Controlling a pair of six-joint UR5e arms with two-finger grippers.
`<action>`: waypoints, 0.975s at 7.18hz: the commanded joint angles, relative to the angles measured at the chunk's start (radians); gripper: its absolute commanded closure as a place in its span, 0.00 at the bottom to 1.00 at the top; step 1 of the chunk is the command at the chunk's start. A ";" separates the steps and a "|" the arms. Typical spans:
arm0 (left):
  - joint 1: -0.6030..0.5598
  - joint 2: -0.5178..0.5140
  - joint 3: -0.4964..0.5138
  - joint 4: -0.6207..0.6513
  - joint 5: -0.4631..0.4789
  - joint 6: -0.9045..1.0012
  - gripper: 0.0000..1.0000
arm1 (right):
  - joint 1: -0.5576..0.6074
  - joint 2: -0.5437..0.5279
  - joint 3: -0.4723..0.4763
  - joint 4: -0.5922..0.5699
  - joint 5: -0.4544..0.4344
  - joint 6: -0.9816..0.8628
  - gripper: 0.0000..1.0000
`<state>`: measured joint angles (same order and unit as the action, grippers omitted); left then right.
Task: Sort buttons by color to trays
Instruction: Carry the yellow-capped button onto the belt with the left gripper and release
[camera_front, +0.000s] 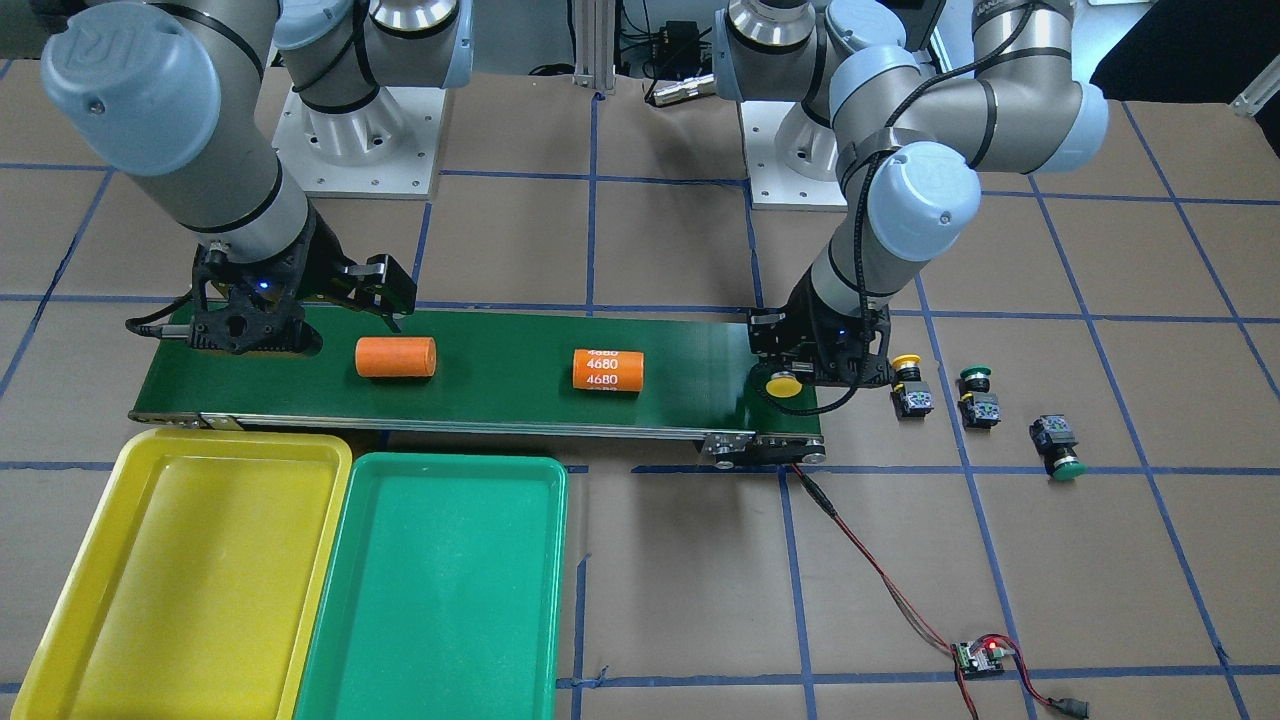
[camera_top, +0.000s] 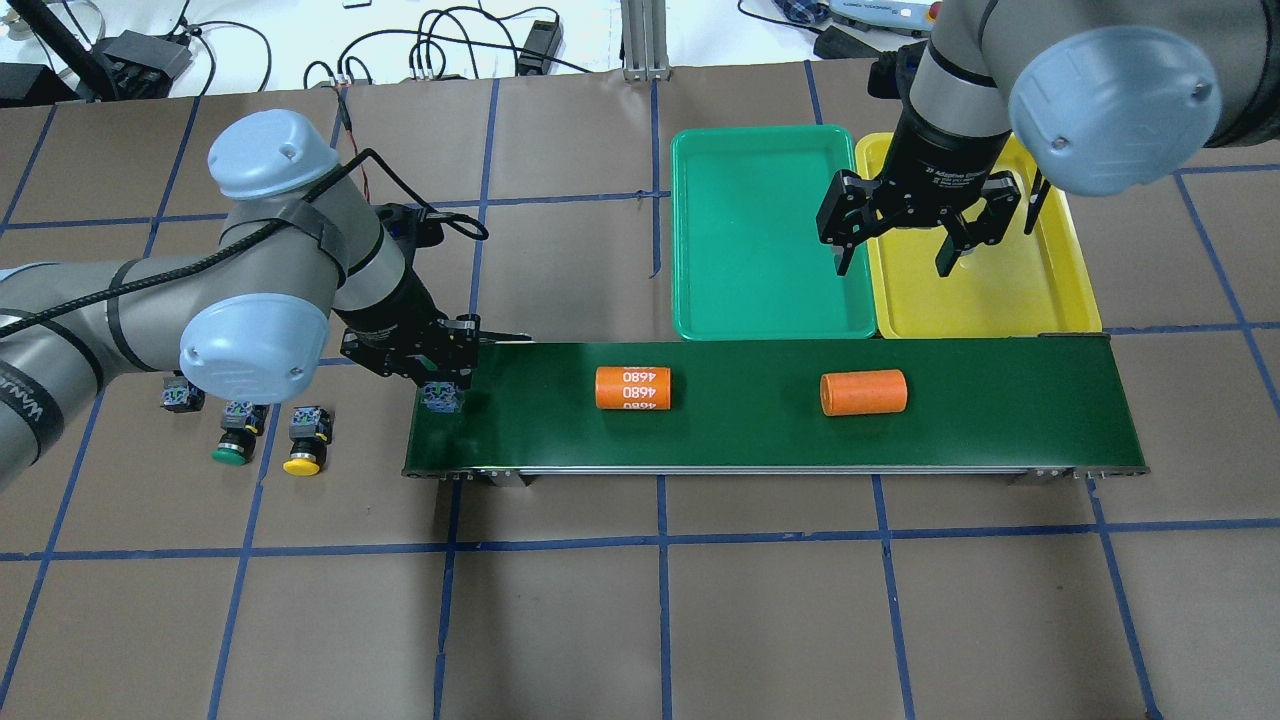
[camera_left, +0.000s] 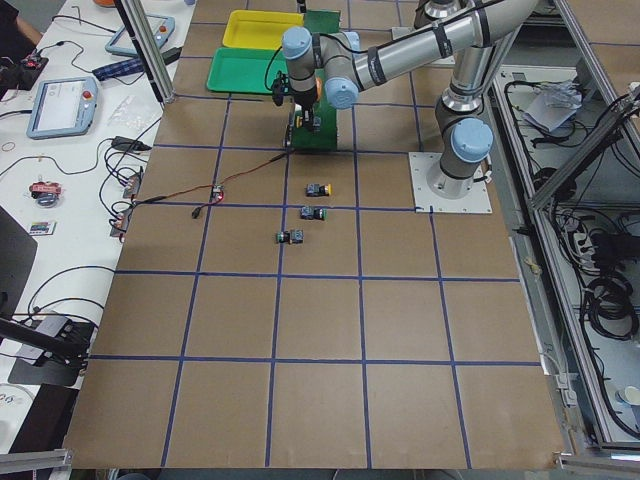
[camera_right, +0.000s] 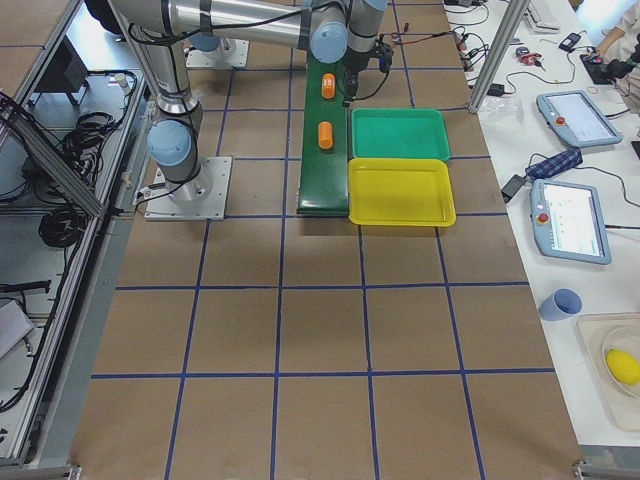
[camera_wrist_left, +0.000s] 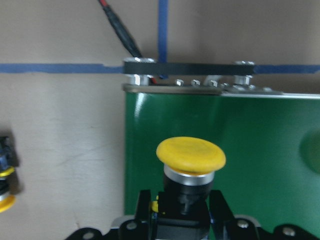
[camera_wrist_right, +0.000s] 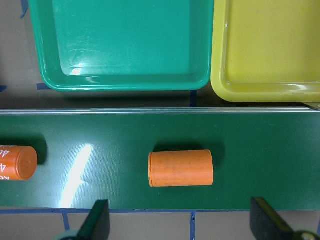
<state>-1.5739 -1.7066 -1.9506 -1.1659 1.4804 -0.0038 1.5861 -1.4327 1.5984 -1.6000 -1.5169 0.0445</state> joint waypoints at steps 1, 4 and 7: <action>-0.020 -0.019 -0.019 0.067 0.004 0.019 1.00 | 0.000 0.000 0.002 -0.001 0.000 0.000 0.00; -0.018 -0.024 -0.050 0.066 0.008 0.019 0.54 | 0.000 0.000 0.006 -0.001 0.001 0.000 0.00; -0.018 -0.015 -0.036 0.069 0.006 0.019 0.00 | 0.000 0.000 0.006 -0.001 0.001 0.000 0.00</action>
<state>-1.5923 -1.7239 -1.9914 -1.0976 1.4888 0.0153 1.5861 -1.4328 1.6045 -1.6015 -1.5156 0.0445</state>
